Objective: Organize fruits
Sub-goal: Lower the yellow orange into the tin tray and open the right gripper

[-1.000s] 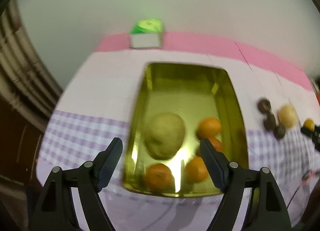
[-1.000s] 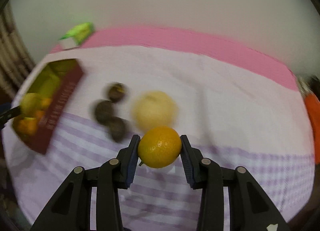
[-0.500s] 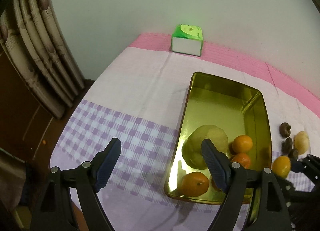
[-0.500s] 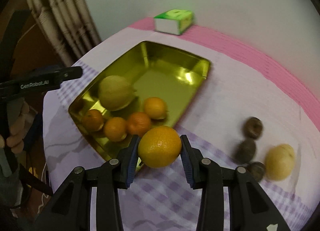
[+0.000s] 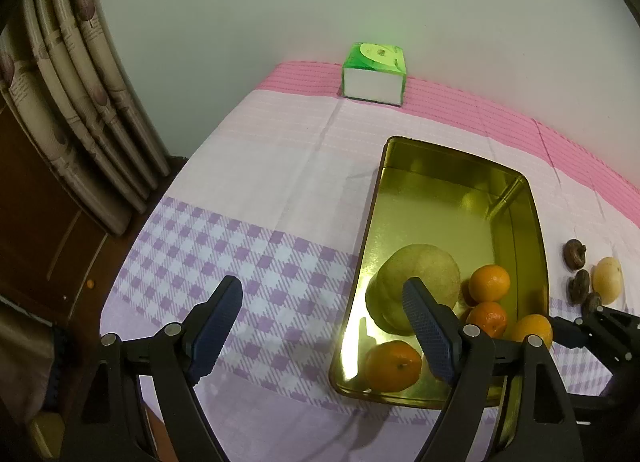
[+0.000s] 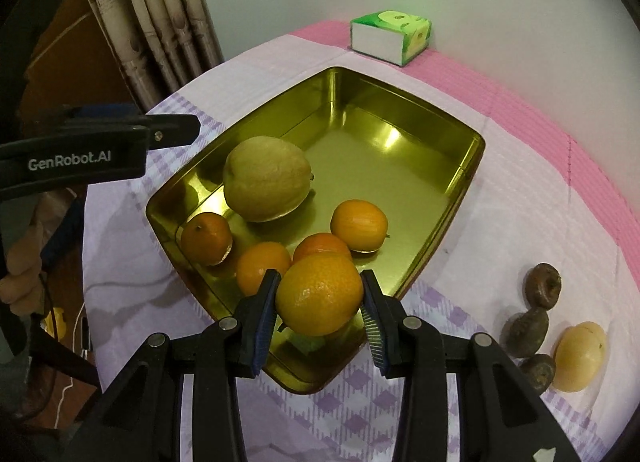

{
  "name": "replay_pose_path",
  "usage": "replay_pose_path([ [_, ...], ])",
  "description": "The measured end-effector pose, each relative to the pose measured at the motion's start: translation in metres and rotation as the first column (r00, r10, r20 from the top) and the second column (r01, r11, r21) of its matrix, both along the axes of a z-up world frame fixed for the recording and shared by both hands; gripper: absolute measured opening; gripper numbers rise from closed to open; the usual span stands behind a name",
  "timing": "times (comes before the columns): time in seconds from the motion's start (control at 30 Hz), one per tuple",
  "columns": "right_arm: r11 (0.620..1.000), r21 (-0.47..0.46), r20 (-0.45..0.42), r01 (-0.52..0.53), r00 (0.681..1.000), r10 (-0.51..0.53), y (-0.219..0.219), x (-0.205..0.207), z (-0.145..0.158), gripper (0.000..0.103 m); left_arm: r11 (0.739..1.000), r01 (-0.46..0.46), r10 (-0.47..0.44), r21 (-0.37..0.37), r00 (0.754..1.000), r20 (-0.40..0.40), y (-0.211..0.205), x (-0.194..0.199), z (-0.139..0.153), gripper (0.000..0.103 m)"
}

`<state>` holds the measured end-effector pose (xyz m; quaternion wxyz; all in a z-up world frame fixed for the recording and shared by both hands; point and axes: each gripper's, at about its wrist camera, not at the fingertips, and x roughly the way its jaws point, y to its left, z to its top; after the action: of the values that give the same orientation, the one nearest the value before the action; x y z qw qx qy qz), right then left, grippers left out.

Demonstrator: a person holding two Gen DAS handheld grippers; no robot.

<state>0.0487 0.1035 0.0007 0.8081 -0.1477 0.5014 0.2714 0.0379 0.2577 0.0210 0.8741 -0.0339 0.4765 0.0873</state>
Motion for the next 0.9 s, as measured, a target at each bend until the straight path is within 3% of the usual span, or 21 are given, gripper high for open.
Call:
replay_pose_path([
  [0.37, 1.000, -0.020, -0.017, -0.010, 1.000, 0.010, 0.012, 0.003, -0.015, 0.037, 1.000, 0.001, -0.001, -0.008, 1.000, -0.012, -0.001, 0.001, -0.002, 0.082],
  [0.9, 1.000, -0.002, -0.013, 0.004, 1.000, -0.004, 0.007, 0.001, -0.013, 0.038, 1.000, 0.016, -0.016, -0.003, 1.000, -0.017, -0.006, 0.000, -0.005, 0.082],
])
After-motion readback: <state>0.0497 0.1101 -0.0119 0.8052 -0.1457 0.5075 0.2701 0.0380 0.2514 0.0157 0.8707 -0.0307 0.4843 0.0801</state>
